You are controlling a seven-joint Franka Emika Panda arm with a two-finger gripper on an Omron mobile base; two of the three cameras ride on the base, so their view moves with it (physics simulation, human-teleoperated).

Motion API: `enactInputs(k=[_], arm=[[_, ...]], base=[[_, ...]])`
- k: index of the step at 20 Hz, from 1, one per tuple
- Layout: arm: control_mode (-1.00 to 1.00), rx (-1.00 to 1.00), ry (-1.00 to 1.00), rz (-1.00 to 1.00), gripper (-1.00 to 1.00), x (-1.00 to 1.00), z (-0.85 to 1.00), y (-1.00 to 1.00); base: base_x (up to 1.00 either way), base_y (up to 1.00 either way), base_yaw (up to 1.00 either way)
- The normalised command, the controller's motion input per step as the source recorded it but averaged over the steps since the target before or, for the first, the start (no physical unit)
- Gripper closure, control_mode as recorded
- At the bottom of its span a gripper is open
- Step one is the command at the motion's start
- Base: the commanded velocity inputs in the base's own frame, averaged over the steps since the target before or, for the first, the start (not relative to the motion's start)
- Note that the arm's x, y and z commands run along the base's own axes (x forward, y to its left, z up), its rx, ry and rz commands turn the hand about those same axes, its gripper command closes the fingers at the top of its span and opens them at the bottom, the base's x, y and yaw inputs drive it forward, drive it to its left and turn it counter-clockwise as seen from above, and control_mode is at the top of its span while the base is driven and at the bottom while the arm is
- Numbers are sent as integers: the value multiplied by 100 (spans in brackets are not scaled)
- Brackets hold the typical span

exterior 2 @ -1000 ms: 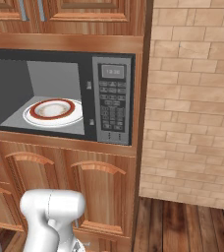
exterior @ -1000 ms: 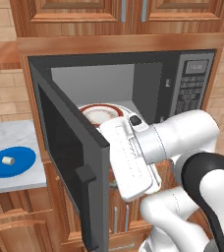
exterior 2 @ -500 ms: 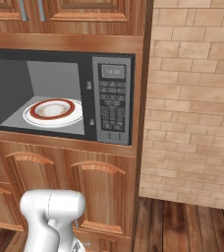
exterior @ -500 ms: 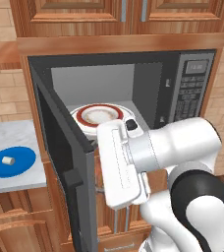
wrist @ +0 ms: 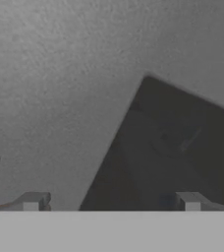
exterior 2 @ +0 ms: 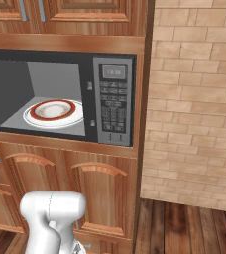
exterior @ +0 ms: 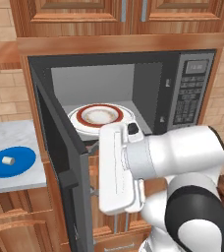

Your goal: Pick the marshmallow from the counter and place it in the microwave. Then turn on the microwave.

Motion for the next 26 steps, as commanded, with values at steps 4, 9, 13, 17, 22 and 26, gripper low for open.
enactInputs(k=[4,9,13,17,22,26], arm=[[-100,0,0,-10,-100,-6,-5,-2],[-100,0,0,-6,-100,-4,-3,-19],[-100,0,0,-4,-100,-5,0,-37],[-100,1,2,-4,-100,0,0,-41],[-100,5,3,-7,-100,0,0,-43],[-100,7,1,-3,-100,0,0,-43]], base=[[0,0,0],[0,0,0],[0,0,0],[0,0,0],[0,0,0],[0,0,0]])
